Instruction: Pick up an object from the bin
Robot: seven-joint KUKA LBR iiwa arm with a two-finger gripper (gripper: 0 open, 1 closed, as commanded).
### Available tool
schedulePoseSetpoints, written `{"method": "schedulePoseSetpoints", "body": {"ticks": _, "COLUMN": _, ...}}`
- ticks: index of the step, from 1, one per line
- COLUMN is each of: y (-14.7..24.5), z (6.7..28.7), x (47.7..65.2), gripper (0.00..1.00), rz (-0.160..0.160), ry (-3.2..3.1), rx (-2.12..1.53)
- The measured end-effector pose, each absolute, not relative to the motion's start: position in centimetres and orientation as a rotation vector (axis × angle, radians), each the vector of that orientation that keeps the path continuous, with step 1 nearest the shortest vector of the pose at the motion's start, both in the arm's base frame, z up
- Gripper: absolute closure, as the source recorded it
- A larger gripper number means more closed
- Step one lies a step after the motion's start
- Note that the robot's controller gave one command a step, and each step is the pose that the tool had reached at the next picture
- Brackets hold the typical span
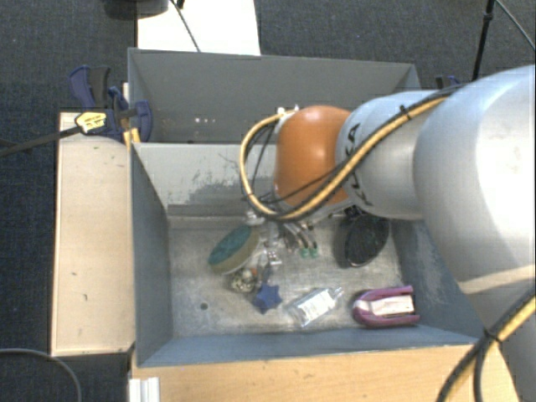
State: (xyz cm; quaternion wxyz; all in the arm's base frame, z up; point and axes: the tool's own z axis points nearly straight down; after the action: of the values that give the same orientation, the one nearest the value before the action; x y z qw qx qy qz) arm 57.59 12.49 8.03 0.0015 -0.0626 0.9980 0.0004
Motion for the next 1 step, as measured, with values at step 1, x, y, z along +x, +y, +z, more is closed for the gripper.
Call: {"method": "schedulePoseSetpoints", "body": {"ticks": 1, "y": 12.51, "z": 8.03, "x": 57.58, "gripper": 1.0, "rz": 0.001, "ry": 3.132, "rx": -0.203}}
